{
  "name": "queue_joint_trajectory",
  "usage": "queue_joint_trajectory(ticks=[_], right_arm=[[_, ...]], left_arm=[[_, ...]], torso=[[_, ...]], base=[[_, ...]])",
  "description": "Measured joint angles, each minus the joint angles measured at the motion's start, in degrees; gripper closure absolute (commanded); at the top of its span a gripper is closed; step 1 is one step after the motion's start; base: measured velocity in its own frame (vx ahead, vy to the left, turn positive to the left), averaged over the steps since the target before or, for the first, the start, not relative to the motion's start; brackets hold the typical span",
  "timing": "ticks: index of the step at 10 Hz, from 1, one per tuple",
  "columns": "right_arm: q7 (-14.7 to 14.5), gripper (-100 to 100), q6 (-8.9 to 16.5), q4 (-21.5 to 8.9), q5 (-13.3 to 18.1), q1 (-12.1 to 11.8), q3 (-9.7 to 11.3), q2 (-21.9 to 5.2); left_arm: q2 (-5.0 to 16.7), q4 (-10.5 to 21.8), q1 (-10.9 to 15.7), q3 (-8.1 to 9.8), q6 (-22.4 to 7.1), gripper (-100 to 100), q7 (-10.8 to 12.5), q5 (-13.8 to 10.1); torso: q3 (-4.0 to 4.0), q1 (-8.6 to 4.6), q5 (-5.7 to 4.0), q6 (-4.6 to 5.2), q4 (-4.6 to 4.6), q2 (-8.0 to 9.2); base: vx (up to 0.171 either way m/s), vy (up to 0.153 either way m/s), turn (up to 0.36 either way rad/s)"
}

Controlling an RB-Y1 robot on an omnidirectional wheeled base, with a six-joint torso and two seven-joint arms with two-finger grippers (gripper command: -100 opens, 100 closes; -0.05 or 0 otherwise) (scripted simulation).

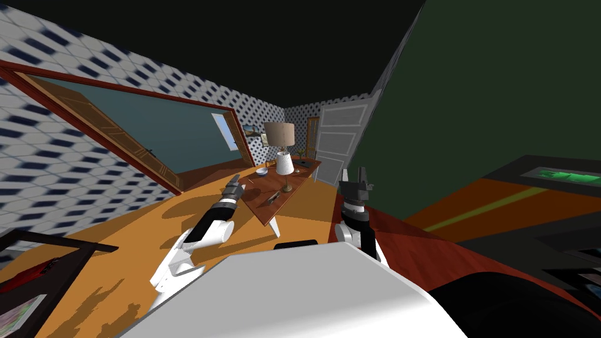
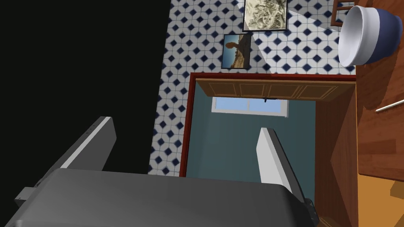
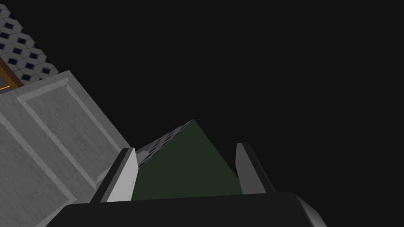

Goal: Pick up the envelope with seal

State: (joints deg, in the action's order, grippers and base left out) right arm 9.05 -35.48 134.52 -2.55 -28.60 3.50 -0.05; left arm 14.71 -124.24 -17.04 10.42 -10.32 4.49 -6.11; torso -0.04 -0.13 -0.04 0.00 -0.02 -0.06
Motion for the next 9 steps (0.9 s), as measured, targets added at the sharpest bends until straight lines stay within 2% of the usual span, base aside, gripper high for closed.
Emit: queue_joint_trajectory(ticks=[2,7,9], right_arm=[[0.00,0,0.00,0.00,0.00,0.00,0.00,0.00],[0.00,0,0.00,0.00,0.00,0.00,0.00,0.00],[0.00,0,0.00,0.00,0.00,0.00,0.00,0.00]], left_arm=[[0.70,0.73,0.65,1.18,-3.43,-100,1.30,-0.42],[0.88,3.09,2.16,2.75,-11.08,-100,3.37,-0.56],[1.73,4.07,2.75,3.53,-14.33,-100,4.36,-1.17]], torso=[[-0.02,-0.08,-0.02,0.00,0.00,-0.03],[-0.02,-0.07,-0.01,0.00,-0.01,-0.04],[-0.02,0.00,0.00,0.00,-0.01,-0.03]], base=[[0.020,-0.047,0.007],[0.024,-0.062,-0.003],[0.027,-0.050,-0.008]])
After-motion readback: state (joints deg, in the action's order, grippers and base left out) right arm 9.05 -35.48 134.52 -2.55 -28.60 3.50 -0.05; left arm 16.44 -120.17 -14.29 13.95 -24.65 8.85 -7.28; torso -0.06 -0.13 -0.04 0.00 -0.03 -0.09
